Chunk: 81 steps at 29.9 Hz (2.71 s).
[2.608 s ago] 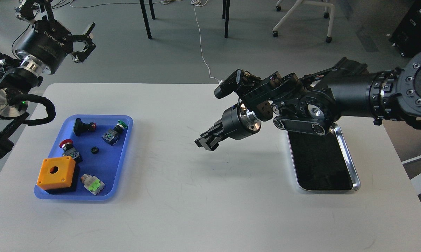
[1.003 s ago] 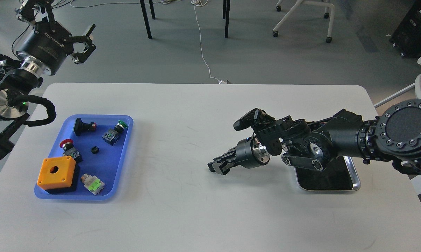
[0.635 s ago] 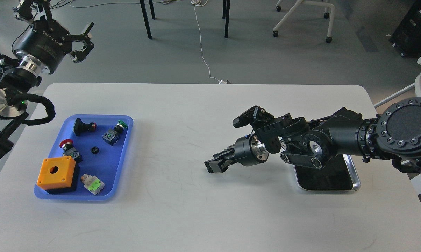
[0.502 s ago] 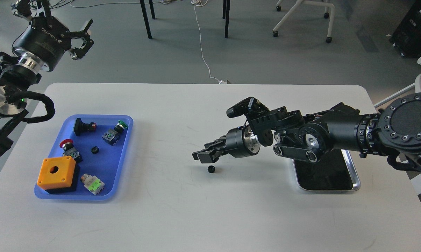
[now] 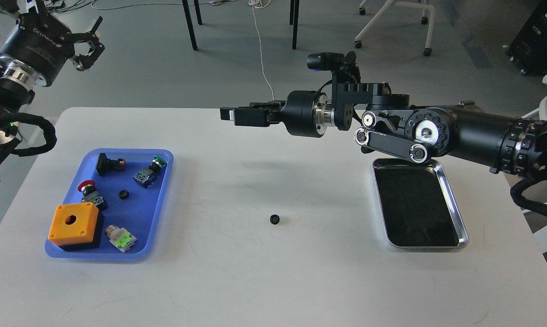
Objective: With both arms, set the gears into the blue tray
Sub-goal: 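Release the gear onto the table and retract the right arm, then reach the left gripper out to the second black gear, then lower the left gripper and grasp the second gear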
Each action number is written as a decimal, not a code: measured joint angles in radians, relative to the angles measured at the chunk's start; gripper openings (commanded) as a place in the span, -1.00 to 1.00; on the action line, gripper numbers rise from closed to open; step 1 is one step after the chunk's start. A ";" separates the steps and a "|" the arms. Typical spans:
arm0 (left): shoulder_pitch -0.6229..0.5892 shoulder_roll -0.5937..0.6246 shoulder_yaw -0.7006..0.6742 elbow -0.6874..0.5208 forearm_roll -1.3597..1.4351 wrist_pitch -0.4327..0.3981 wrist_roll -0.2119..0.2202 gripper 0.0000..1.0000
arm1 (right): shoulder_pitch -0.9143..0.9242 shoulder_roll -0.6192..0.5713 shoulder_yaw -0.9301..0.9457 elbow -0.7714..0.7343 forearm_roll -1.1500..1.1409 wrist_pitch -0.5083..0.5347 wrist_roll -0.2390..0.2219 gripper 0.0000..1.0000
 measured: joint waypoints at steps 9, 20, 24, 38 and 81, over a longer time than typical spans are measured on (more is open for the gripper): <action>-0.031 0.004 0.038 -0.152 0.059 -0.021 0.038 0.96 | -0.188 -0.202 0.321 0.005 0.022 0.003 0.000 0.96; -0.118 -0.044 0.082 -0.239 0.434 -0.050 0.126 0.96 | -0.361 -0.338 0.528 0.009 0.364 0.022 0.000 0.96; -0.123 -0.069 0.083 -0.312 0.620 -0.042 0.122 0.95 | -0.392 -0.391 0.533 0.004 0.505 0.066 0.000 0.96; -0.109 -0.357 0.089 -0.346 1.342 0.021 0.114 0.95 | -0.553 -0.472 0.614 -0.002 0.876 0.276 0.000 0.97; 0.057 -0.412 0.533 -0.218 2.392 0.372 0.036 -0.06 | -0.867 -0.363 0.961 0.004 1.112 0.415 0.000 0.97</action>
